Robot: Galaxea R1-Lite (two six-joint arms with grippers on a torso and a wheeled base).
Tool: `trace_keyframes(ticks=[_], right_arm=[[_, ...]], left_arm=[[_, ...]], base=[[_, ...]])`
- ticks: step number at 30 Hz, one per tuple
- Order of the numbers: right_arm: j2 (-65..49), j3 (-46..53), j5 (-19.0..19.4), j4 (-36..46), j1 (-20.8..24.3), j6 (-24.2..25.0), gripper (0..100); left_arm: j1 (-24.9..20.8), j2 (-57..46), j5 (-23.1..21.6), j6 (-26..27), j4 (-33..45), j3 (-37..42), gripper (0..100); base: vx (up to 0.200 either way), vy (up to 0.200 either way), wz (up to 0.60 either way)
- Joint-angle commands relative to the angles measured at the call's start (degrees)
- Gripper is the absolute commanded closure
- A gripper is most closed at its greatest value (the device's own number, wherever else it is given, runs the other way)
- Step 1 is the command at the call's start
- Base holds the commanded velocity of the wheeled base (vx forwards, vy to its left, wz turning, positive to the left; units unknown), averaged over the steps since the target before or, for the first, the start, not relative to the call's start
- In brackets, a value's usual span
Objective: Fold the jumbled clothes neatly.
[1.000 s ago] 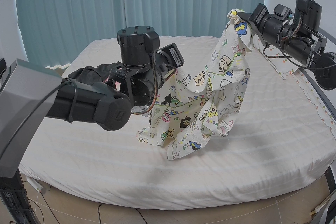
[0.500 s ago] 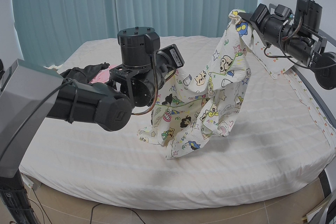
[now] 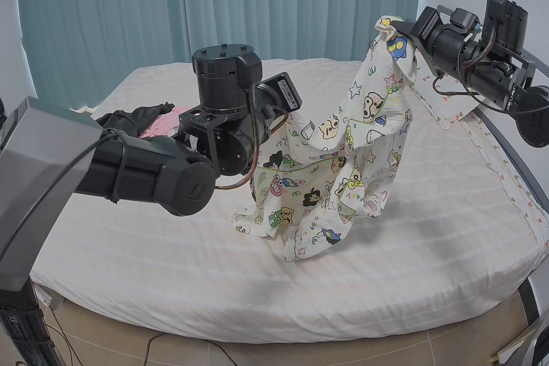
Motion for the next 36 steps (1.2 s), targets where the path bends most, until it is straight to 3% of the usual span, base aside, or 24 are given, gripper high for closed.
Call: trace_keyframes(ticks=[1, 13, 17, 22, 28, 36], right_arm=[[-0.9, 0.3, 0.3, 0.0, 0.1, 0.0, 100], [-6.2, 5.1, 4.2, -0.4, 0.1, 0.2, 100], [-8.0, 6.9, 5.0, -0.4, 0.5, 0.2, 100], [-11.7, 8.9, 8.6, -0.4, 0.4, 0.9, 100], [-15.8, 10.8, 13.5, -0.7, -0.2, 6.9, 100], [-15.9, 14.1, 15.0, -0.6, -0.8, 6.8, 100]], left_arm=[[0.0, -1.1, 0.0, -0.1, 0.1, 0.3, 100], [-0.7, -5.8, 0.0, -0.1, 0.1, 4.9, 100], [-0.8, -8.2, 0.0, -0.6, 0.1, 7.1, 100], [-0.8, -11.0, 0.0, -1.0, 0.3, 8.3, 100], [-2.5, -15.3, -0.3, -1.0, 1.8, 11.3, 100], [-5.1, -18.4, -0.4, -1.9, 7.5, 15.3, 100]], base=[[-0.200, 0.000, 0.00], [-0.200, 0.000, 0.00], [0.000, 0.000, 0.00], [0.000, 0.000, 0.00], [0.000, 0.000, 0.00], [0.000, 0.000, 0.00]])
